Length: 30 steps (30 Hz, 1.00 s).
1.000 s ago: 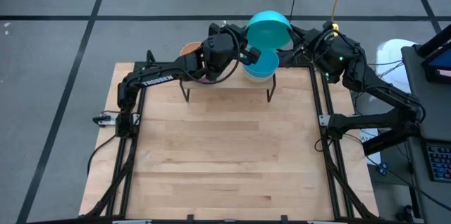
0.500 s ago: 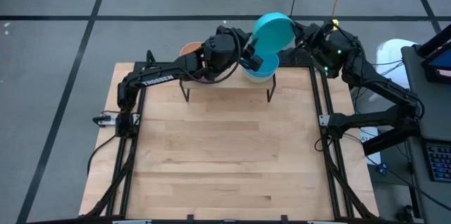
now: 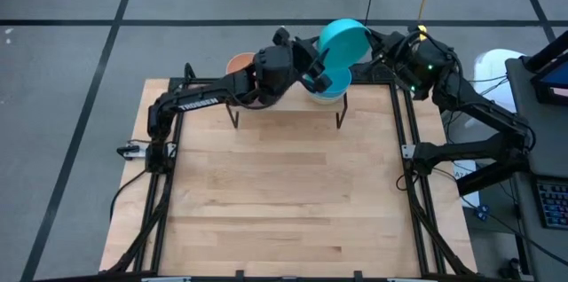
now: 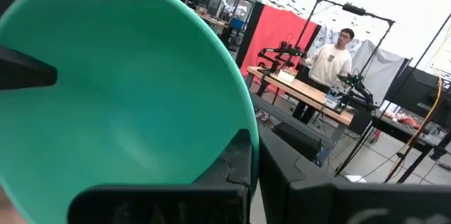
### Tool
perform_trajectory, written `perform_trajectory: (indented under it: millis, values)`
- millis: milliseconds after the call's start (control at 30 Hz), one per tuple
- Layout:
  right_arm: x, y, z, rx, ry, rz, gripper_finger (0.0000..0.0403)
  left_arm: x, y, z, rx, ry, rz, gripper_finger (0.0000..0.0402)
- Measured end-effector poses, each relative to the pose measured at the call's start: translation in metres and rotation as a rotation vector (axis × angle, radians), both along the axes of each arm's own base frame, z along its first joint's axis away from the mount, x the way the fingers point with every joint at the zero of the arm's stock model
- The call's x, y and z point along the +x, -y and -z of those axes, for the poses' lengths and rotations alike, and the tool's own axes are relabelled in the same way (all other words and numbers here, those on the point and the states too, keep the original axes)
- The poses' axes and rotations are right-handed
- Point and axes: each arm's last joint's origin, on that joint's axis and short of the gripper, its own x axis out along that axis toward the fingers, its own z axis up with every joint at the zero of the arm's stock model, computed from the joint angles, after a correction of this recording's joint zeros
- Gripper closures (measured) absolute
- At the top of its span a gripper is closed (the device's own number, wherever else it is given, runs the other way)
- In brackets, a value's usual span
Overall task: Place and stack bowls onto a shelf
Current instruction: Stack the light blue bowl on top of the blue bowl on the shelf
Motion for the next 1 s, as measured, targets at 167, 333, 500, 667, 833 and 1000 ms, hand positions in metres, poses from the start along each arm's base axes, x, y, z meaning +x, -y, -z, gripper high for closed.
perform_trajectory:
  millis: [167, 333, 500, 667, 833, 1000]
  values:
    - [-0.001, 0.000, -0.001, -0.002, 0.004, 0.000, 0.0401, 0.001, 0.011, -0.006, 0.117, -0.040, -0.019, 0.0224]
    - [0.000, -0.001, 0.002, -0.002, -0.025, -0.021, 0.0401, -0.003, 0.022, -0.017, 0.176, -0.030, 0.002, 0.0225]
    - [0.000, -0.001, 0.001, -0.006, -0.019, -0.010, 0.0402, -0.011, 0.032, -0.027, 0.188, -0.007, 0.017, 0.0225]
    - [0.000, 0.000, 0.002, -0.012, -0.042, 0.004, 0.0402, -0.015, 0.038, -0.032, 0.247, -0.057, 0.018, 0.0225]
    - [-0.004, -0.002, 0.003, -0.006, -0.061, 0.000, 0.0402, -0.034, 0.040, -0.048, 0.252, -0.057, -0.079, 0.0225]
    - [-0.014, -0.008, -0.011, 0.058, -0.048, -0.072, 0.0403, -0.061, 0.038, -0.067, 0.223, -0.049, -0.226, 0.0225]
